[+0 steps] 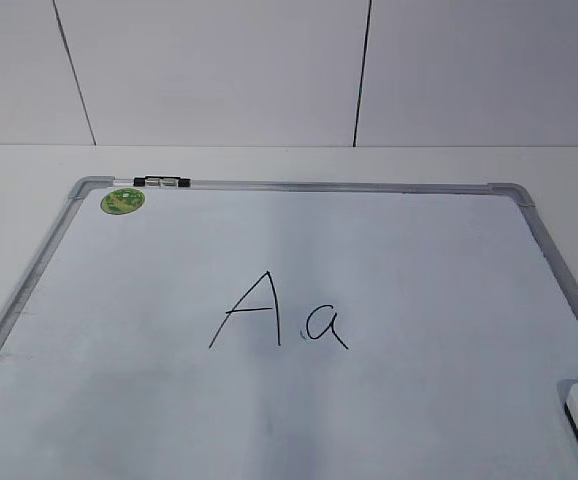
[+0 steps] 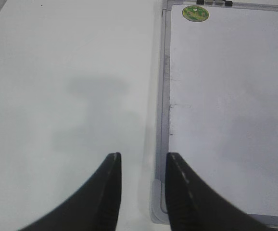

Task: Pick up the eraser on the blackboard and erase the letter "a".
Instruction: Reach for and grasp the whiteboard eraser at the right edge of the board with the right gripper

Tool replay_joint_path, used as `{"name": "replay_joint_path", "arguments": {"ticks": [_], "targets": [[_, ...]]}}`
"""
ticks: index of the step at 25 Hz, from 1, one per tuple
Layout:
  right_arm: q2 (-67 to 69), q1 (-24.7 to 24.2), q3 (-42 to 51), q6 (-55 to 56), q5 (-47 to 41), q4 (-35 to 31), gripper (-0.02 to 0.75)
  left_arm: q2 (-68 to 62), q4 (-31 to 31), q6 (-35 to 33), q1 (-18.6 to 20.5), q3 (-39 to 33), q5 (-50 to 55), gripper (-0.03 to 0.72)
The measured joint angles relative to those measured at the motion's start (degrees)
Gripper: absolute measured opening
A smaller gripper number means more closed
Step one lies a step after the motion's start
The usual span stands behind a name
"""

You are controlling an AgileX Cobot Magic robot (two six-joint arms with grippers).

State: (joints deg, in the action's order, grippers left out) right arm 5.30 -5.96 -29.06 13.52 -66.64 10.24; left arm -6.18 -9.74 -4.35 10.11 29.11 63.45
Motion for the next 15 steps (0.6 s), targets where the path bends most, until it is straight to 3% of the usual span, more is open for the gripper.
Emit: {"name": "replay_joint_path", "arguments": {"ticks": [15], "targets": [[0.0, 0.0, 0.0, 0.0, 0.0, 0.0, 0.591, 0.0, 0.0, 0.0, 0.0, 0.0, 0.0, 0.235]]}}
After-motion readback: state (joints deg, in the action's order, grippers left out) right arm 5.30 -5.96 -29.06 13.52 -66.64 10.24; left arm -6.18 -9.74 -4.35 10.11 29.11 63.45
